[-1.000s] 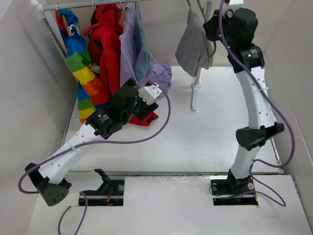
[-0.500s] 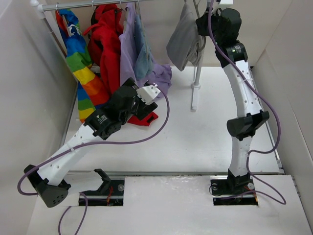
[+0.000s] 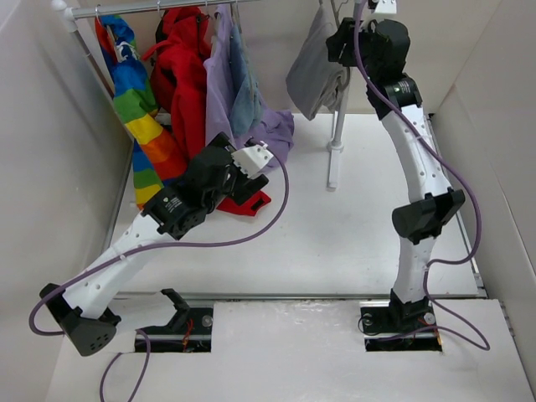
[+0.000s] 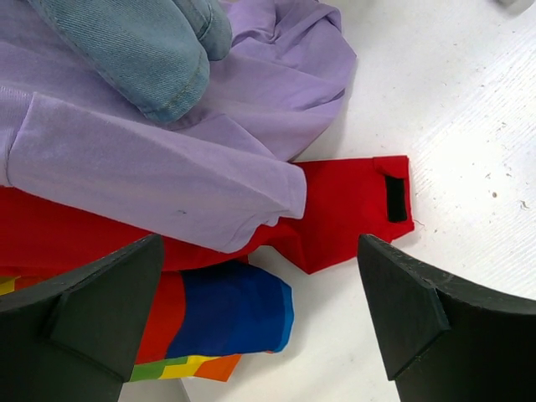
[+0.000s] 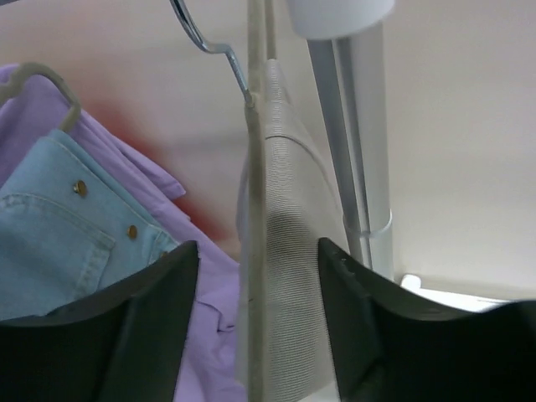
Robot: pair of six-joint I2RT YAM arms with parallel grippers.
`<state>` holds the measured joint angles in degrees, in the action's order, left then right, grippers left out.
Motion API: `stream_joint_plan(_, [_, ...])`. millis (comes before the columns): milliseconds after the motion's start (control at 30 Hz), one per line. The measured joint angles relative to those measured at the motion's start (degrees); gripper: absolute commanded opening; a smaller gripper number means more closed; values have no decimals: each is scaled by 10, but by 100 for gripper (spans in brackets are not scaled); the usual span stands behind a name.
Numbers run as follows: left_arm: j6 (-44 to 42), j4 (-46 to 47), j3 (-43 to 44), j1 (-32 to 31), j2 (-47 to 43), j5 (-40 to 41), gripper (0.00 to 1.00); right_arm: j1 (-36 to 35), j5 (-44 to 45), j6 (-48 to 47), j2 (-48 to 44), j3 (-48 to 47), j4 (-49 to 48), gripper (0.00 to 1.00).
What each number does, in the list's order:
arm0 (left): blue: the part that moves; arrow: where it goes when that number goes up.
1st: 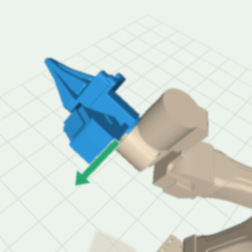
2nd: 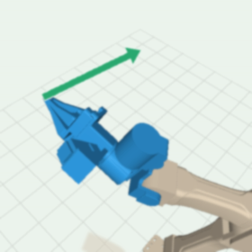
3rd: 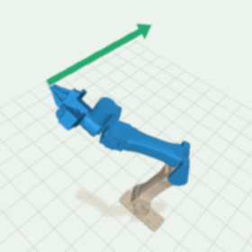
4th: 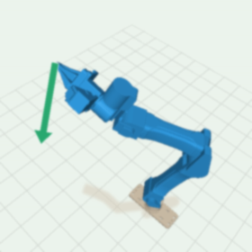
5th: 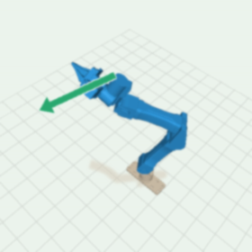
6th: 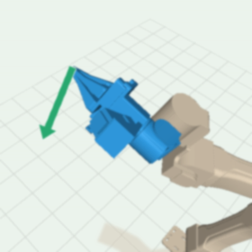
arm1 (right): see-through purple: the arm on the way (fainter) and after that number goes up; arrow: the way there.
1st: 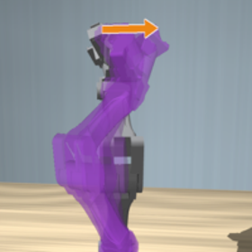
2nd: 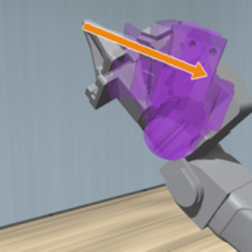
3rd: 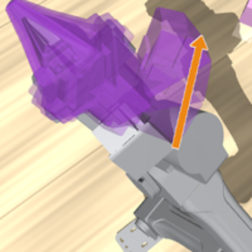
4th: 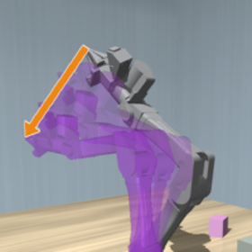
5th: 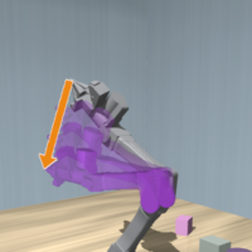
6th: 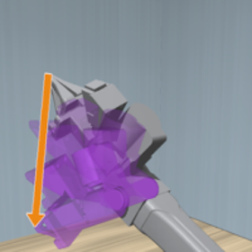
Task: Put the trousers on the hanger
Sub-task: Place the hanger at the clothesline, then reset both arms
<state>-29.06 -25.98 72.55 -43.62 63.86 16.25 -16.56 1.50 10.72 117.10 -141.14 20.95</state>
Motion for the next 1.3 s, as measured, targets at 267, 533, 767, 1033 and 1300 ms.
stream_joint_plan(267, [-1, -1, 0, 4, -14, -2, 99, 0, -5, -6, -81, 98, -4, 97])
stream_joint_plan(533, [-11, -2, 0, 14, -28, -2, 99, 0, -5, -24, -203, 230, 1, 100])
stream_joint_plan(767, [-26, -11, 0, 32, -36, -4, 99, 0, -16, -36, -304, 320, 20, 100])
stream_joint_plan(1033, [-35, -27, -110, 100, -147, 10, 99, 4, -26, -11, -591, 612, 10, 100])
stream_joint_plan(1300, [-10, -32, -276, 224, -171, 7, 99, 24, 7, 156, -797, 1019, 29, 100])
